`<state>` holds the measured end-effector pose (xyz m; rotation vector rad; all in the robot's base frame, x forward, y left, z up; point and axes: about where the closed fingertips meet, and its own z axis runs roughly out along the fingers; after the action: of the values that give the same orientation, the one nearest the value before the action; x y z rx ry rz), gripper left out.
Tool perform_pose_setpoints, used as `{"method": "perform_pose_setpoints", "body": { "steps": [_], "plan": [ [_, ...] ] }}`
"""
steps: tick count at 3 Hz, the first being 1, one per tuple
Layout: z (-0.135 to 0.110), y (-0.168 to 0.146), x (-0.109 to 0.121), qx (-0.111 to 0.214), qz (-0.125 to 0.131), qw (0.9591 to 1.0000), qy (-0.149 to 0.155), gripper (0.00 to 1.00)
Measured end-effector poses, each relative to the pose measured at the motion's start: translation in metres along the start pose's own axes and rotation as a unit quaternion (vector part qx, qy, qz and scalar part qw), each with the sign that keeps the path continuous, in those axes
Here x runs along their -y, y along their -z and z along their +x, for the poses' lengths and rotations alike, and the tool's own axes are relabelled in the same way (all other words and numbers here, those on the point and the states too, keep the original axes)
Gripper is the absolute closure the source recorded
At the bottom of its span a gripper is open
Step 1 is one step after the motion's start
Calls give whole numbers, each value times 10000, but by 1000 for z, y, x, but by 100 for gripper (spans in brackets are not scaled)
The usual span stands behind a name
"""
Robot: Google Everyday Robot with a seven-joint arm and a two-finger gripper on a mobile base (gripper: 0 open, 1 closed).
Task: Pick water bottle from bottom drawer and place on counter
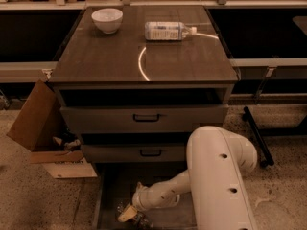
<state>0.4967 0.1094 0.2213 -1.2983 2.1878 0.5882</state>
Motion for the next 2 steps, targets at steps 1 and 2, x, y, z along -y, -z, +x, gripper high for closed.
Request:
{"method": "perform_pose_setpoints", "body": {
  "steps": [1, 2],
  "plan": [
    [2, -32, 0, 112, -17, 9998, 149, 0],
    [2, -48, -1, 105, -72, 9996, 266, 0]
  ]
}}
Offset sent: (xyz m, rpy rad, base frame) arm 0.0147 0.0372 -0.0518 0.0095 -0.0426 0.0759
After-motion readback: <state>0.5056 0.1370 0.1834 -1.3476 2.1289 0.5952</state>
